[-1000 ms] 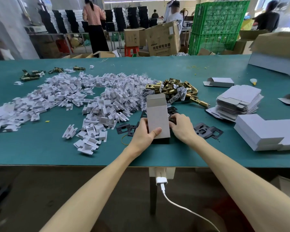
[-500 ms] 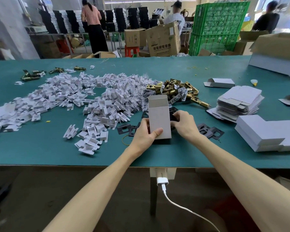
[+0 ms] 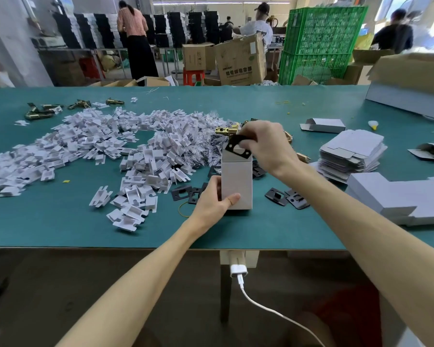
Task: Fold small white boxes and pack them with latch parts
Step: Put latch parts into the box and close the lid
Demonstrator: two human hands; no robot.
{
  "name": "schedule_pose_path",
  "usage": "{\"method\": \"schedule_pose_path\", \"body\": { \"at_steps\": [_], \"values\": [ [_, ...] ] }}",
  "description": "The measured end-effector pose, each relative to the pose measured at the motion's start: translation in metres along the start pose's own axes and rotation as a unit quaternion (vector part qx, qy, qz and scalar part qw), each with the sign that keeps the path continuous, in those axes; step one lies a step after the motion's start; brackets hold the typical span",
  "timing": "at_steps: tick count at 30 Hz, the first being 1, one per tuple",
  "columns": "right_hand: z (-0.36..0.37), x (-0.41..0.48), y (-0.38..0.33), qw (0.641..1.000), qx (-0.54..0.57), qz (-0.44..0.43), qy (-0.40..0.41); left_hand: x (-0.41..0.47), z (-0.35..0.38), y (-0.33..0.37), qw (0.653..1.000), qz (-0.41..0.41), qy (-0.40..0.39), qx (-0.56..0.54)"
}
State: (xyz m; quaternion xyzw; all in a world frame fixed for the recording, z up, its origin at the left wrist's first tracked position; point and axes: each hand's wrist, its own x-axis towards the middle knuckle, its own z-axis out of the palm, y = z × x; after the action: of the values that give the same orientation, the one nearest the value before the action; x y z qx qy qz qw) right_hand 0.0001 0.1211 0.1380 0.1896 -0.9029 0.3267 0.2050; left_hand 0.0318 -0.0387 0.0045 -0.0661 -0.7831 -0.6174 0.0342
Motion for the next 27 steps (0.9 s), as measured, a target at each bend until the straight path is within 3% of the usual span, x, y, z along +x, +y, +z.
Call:
{"method": "schedule_pose_path", "body": {
  "at_steps": [3, 17, 23, 27],
  "values": [
    [0.008, 0.001, -0.002, 0.995, -0.093, -0.040, -0.014, 0.000, 0.000, -0.001, 1.000, 0.000, -0.006, -0.007],
    [0.027, -0.006, 0.002, 0.969, -0.189, -0.036, -0.157, 0.002, 0.000, -0.003, 1.000, -0.002, -0.007, -0.004],
    [0.026, -0.006, 0.001, 0.969, -0.186, -0.047, -0.157, 0.001, 0.000, -0.001, 1.000, -0.006, -0.006, 0.002],
    [0.027, -0.008, -0.008, 0.983, -0.156, -0.060, -0.072, 0.001, -0.001, 0.000, 1.000, -0.009, -0.008, 0.013]
  ]
}}
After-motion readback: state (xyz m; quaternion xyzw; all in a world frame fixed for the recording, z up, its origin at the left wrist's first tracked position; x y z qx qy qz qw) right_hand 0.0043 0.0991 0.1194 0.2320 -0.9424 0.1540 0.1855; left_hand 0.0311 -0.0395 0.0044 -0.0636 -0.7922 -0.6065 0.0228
